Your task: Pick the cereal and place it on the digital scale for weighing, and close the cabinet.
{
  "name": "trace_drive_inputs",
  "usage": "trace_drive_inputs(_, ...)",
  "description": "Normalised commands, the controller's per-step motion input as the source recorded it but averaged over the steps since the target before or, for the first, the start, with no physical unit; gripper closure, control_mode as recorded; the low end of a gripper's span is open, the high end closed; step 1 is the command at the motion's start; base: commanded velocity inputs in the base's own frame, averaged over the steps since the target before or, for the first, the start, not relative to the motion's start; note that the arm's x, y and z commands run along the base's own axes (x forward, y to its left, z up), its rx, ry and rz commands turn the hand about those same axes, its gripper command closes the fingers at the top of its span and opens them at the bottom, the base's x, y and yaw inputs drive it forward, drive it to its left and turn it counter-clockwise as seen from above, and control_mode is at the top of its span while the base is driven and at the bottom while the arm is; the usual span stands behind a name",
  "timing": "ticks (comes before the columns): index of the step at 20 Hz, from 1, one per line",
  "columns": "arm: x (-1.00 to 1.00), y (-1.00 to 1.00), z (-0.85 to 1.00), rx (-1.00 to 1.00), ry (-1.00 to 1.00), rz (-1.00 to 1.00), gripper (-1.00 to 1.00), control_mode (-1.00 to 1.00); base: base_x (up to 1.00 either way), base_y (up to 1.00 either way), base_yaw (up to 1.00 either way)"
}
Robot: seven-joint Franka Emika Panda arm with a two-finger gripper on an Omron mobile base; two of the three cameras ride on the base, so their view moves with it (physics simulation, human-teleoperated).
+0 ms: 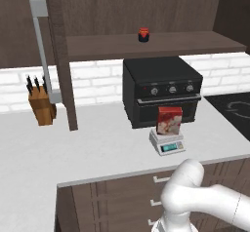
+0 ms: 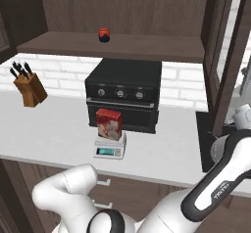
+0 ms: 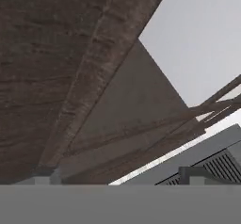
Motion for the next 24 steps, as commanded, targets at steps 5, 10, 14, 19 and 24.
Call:
trace_drive_inputs(5,-0.01,1.00,0.53,-0.17,-0.01,0.13,-1.00,-1.00,0.00,0.00,0.00)
trace_drive_inputs(10,0.15,1.00,0.14,-0.23,0.21,0.03,-1.00,-1.00,0.00,0.00,0.00)
trace_drive_inputs(14,0.64,1.00,0.05,-0.17,0.30,0.00,-1.00,-1.00,0.00,0.00,0.00)
trace_drive_inputs(19,0.99,1.00,0.06,-0.03,0.31,0.00,-1.00,-1.00,0.00,0.00,0.00)
trace_drive_inputs(24,0.95,0.98,0.00,0.00,0.07,0.00,-1.00,-1.00,0.00,0.00,0.00)
